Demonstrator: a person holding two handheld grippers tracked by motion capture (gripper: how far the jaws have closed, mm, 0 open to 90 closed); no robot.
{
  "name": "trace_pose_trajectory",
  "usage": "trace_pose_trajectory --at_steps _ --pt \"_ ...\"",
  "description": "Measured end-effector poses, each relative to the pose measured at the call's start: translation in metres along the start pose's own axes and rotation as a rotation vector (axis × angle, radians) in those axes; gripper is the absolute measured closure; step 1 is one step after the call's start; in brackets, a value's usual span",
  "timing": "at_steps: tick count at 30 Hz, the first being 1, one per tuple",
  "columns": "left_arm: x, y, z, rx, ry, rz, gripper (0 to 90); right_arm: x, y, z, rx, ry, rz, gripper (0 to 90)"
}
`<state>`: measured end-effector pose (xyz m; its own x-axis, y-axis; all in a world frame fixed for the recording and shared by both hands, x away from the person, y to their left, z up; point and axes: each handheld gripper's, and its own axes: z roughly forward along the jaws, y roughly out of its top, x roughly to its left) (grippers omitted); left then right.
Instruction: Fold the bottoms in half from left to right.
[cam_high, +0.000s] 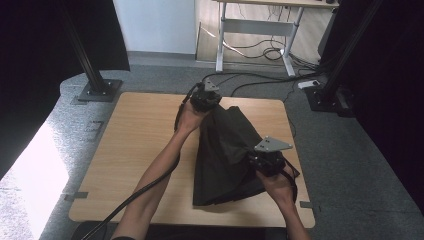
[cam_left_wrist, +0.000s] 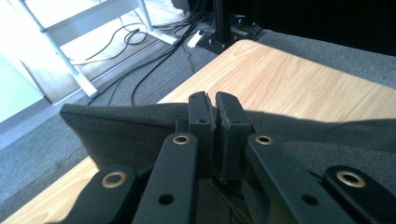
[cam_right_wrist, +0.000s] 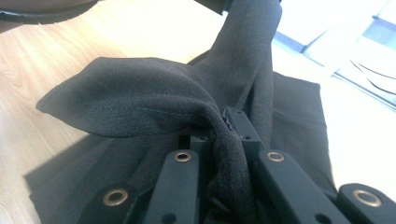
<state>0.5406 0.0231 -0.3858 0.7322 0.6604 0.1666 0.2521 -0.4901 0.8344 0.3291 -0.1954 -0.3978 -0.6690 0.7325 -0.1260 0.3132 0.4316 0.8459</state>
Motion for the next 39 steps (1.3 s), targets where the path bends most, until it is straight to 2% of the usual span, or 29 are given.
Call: trace_pose_trajectory --at_steps 1,4,11,12,17,19,21,22,23,25,26,28,29,34,35,39 --pt "-0.004 0.002 0.005 0.002 -0.002 0.009 86.1 -0.006 -0.007 -0.004 0.009 -0.019 0.014 82.6" --pt "-0.014 0.004 0.021 0.0 -0.016 0.011 86.3 -0.011 -0.013 -0.006 0.017 -0.03 0.028 82.6" --pt "-0.037 0.004 0.055 -0.002 -0.04 0.02 86.6 -0.032 -0.042 -0.011 0.054 -0.067 0.09 82.6" --pt "-0.042 0.005 0.062 -0.001 -0.041 0.028 86.6 -0.038 -0.049 -0.012 0.062 -0.076 0.112 82.6" --pt "-0.05 0.004 0.074 0.014 -0.043 0.049 86.6 -0.049 -0.065 -0.011 0.077 -0.086 0.149 82.6" --pt "-0.053 0.003 0.083 0.045 -0.046 0.059 86.3 -0.054 -0.072 -0.008 0.086 -0.091 0.164 82.4" --pt "-0.055 0.0 0.093 0.088 -0.03 0.091 83.6 -0.061 -0.079 -0.006 0.093 -0.107 0.184 80.3" --pt "-0.056 -0.001 0.096 0.105 -0.018 0.099 75.7 -0.069 -0.087 -0.003 0.093 -0.116 0.223 73.1" --pt "-0.055 -0.004 0.101 0.127 0.01 0.107 72.6 -0.072 -0.091 -0.003 0.099 -0.129 0.231 69.3" --pt "-0.054 -0.005 0.102 0.138 0.02 0.102 65.7 -0.075 -0.095 -0.002 0.109 -0.146 0.236 68.9" --pt "-0.051 -0.008 0.103 0.134 0.026 0.089 65.7 -0.078 -0.1 -0.003 0.12 -0.161 0.238 66.8" --pt "-0.047 -0.012 0.105 0.125 0.017 0.044 60.6 -0.084 -0.11 -0.005 0.133 -0.177 0.262 63.5" --pt "-0.045 -0.015 0.106 0.121 0.003 0.021 53.5 -0.088 -0.12 -0.008 0.146 -0.19 0.284 63.6" --pt "-0.048 -0.017 0.107 0.128 -0.004 0.024 50.0 -0.09 -0.129 -0.011 0.154 -0.191 0.298 62.1" --pt "-0.051 -0.017 0.105 0.127 -0.008 0.047 48.2 -0.089 -0.128 -0.011 0.155 -0.187 0.291 58.6" --pt "-0.053 -0.017 0.097 0.104 -0.016 0.054 40.4 -0.087 -0.124 -0.014 0.159 -0.175 0.276 51.8"
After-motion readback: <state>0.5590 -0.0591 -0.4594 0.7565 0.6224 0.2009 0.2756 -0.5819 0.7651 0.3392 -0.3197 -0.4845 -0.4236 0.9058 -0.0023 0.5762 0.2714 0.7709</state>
